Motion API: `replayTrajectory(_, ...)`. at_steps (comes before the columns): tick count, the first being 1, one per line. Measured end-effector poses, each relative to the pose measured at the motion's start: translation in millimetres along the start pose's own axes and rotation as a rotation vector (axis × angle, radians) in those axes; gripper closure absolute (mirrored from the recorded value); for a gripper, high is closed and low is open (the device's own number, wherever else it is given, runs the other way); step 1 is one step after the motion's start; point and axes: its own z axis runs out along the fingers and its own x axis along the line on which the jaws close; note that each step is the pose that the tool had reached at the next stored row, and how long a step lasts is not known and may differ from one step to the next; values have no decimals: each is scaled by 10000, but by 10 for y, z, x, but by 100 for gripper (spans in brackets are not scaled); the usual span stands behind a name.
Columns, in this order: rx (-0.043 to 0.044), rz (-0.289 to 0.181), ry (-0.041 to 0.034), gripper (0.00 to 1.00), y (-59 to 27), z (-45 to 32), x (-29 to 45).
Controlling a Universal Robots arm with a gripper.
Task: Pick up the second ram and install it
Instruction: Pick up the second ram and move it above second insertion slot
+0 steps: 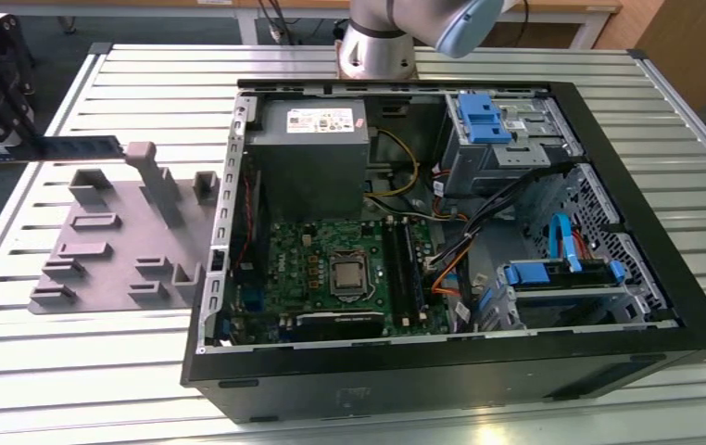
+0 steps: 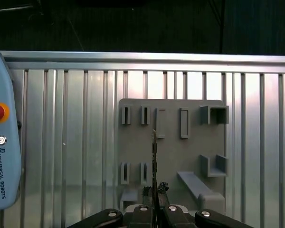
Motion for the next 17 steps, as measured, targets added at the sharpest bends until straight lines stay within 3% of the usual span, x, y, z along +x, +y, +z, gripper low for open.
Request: replayTrajectory(17,1,0,0,86,-123,-2,-1)
